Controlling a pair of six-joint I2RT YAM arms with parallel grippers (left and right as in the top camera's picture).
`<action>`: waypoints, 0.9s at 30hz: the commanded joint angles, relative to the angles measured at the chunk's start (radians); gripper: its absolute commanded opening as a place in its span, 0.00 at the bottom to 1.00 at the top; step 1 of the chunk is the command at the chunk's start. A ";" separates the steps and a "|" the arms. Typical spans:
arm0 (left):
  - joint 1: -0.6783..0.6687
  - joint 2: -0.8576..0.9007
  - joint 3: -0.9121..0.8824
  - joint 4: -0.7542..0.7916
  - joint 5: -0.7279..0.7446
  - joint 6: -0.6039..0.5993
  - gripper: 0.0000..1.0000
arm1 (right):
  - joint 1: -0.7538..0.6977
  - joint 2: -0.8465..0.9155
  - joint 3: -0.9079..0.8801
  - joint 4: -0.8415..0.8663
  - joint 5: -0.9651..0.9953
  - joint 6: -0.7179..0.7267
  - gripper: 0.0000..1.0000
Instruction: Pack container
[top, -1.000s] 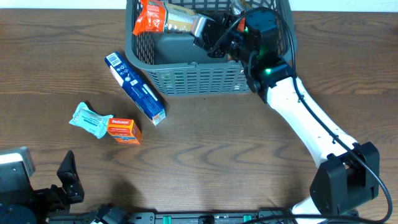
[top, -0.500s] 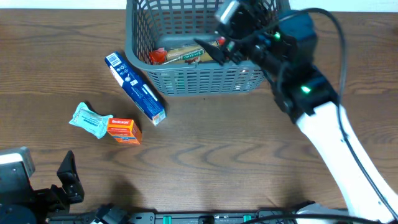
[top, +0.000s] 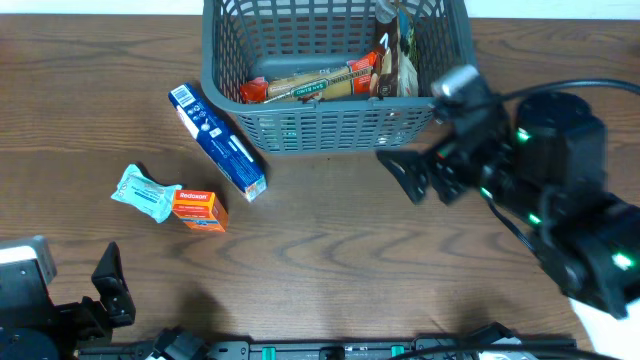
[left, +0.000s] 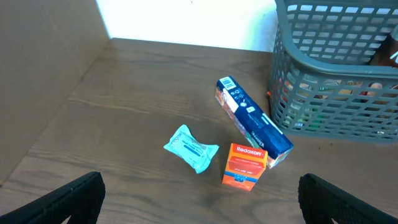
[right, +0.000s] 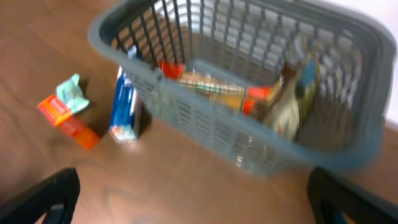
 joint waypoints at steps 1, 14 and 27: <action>-0.001 0.006 0.007 0.000 -0.008 -0.009 0.98 | -0.012 0.001 0.112 -0.116 0.017 0.109 0.99; -0.001 0.006 0.007 0.000 -0.008 -0.009 0.99 | -0.012 0.004 0.396 -0.486 0.020 0.186 0.99; -0.001 0.006 0.007 0.001 -0.008 -0.009 0.99 | -0.012 0.002 0.395 -0.495 0.017 0.195 0.99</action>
